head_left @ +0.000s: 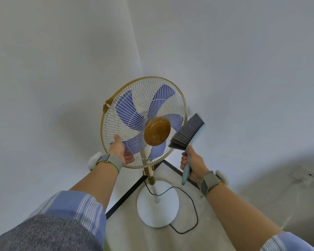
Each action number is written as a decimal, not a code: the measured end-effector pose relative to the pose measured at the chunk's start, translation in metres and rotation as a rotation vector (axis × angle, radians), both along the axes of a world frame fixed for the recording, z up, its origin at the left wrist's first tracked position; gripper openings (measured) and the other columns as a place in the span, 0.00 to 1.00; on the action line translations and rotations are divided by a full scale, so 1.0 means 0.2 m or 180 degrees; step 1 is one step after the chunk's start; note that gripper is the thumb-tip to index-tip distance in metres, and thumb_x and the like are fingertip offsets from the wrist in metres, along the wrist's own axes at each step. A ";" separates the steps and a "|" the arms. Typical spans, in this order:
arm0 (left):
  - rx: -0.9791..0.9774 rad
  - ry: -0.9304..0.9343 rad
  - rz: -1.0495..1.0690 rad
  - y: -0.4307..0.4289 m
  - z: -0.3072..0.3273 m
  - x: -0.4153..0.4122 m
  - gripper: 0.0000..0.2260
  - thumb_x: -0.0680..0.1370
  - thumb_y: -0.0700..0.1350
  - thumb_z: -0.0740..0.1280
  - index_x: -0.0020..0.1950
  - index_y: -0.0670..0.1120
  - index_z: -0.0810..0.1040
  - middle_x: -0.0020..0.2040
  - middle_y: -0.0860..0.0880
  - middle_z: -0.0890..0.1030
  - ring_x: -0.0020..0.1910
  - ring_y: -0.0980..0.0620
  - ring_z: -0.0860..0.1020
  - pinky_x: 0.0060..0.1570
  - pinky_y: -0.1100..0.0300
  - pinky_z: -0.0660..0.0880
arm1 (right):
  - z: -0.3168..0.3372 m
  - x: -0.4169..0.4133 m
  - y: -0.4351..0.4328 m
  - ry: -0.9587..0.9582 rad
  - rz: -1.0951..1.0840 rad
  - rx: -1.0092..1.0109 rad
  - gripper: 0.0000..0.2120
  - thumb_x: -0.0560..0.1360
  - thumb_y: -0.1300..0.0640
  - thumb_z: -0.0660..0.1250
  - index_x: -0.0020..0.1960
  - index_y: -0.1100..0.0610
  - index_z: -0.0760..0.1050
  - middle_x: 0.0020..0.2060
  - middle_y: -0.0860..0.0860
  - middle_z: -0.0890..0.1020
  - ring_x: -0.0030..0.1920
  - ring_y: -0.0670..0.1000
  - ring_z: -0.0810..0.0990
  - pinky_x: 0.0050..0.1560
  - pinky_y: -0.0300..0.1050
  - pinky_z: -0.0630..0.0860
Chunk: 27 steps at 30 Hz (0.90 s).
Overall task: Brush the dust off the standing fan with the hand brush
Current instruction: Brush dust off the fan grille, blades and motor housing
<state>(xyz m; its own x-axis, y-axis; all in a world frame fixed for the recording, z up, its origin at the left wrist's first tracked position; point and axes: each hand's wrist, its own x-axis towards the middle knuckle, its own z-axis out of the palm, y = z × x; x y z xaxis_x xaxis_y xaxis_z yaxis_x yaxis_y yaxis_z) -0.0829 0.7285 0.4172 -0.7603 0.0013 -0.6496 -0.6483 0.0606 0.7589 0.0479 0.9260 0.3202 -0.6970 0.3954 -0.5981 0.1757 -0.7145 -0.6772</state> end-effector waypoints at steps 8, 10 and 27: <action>-0.0041 -0.0030 0.0017 -0.01 0.00 -0.01 0.36 0.80 0.66 0.48 0.66 0.35 0.69 0.62 0.35 0.75 0.60 0.37 0.75 0.59 0.43 0.74 | -0.13 0.13 0.12 -0.0882 0.0932 0.0056 0.21 0.83 0.49 0.60 0.36 0.61 0.67 0.18 0.50 0.68 0.15 0.45 0.64 0.19 0.32 0.63; -0.0075 -0.0029 -0.0023 -0.02 -0.02 -0.02 0.35 0.80 0.66 0.48 0.63 0.35 0.70 0.60 0.35 0.75 0.59 0.37 0.75 0.56 0.43 0.74 | -0.14 0.13 0.13 -0.0828 0.0651 0.0281 0.21 0.82 0.50 0.60 0.35 0.61 0.68 0.19 0.52 0.67 0.15 0.47 0.64 0.18 0.33 0.63; -0.0159 0.0187 0.0132 -0.01 0.00 -0.02 0.35 0.80 0.67 0.49 0.73 0.40 0.65 0.57 0.37 0.76 0.49 0.39 0.77 0.46 0.46 0.76 | -0.04 0.01 0.12 -0.0698 0.0581 0.1339 0.22 0.81 0.48 0.61 0.34 0.61 0.69 0.23 0.56 0.71 0.23 0.53 0.68 0.27 0.43 0.68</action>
